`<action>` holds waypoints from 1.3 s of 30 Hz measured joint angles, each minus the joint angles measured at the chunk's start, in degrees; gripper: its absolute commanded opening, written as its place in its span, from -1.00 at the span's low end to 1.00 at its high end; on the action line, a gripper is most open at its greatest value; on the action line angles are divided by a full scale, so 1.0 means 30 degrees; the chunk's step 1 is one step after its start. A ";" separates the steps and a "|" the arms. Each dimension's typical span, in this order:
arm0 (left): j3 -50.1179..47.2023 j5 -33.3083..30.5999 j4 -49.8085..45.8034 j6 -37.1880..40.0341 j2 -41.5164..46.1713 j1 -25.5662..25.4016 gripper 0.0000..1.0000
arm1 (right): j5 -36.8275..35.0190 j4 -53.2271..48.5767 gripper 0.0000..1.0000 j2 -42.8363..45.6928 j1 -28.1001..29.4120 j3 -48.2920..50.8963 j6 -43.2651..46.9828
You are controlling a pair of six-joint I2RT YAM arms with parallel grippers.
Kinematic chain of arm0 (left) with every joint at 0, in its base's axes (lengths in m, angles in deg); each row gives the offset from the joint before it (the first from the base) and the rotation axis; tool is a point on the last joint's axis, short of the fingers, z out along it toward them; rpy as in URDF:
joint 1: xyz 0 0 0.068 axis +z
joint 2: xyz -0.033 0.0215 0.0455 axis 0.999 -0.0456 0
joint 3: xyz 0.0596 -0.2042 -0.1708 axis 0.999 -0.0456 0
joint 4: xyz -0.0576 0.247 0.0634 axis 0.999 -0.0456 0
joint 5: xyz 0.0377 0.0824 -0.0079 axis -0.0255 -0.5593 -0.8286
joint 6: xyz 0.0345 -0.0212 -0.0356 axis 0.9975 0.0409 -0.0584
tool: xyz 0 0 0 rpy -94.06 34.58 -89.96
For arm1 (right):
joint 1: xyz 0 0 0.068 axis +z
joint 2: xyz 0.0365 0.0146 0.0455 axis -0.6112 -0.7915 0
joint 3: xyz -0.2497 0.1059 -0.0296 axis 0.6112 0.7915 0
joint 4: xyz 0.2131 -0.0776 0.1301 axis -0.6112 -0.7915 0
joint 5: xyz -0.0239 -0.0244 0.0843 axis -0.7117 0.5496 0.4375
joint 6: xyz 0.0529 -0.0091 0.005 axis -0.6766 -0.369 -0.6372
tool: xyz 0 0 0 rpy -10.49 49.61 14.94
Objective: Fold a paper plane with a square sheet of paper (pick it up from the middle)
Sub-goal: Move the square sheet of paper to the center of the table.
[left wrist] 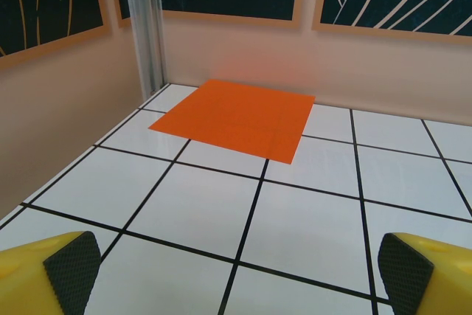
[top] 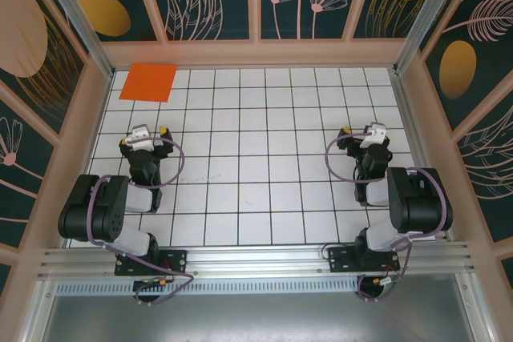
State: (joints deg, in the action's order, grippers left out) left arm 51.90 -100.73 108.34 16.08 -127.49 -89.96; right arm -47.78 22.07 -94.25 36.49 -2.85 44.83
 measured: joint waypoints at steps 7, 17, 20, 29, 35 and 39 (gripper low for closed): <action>0.0000 0.0000 0.0000 0.0000 0.0000 0.0000 0.97 | 0.0007 0.0000 0.98 0.0000 0.0000 0.0000 0.0000; 0.0022 -0.0073 -0.0670 -0.0015 0.0736 0.0000 0.97 | -0.0015 -0.1202 0.98 0.0663 0.0007 -0.0160 0.0000; 0.0372 -0.0437 -0.2368 -0.0095 0.2324 0.0000 0.97 | -0.0240 -0.3832 0.98 0.2324 0.0044 -0.1173 -0.0073; 0.6652 -0.2623 -1.1336 -0.2448 0.4685 0.0000 0.97 | -0.1355 -1.3143 0.98 0.4189 0.0240 -0.7373 -0.4087; 1.1846 -0.3752 -1.5795 -0.4058 0.1770 0.0007 0.97 | -0.1005 -1.8637 0.98 0.1399 0.0699 -1.2043 -0.6783; 1.6174 -0.3592 -1.9169 -0.4932 -0.2084 0.0051 0.97 | 0.0401 -2.0509 0.97 -0.0189 0.1413 -1.2932 -0.8131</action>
State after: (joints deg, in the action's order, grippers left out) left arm 100.42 -111.50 50.83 1.28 -133.74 -89.80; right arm -46.57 -39.46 -94.82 40.73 -41.65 20.43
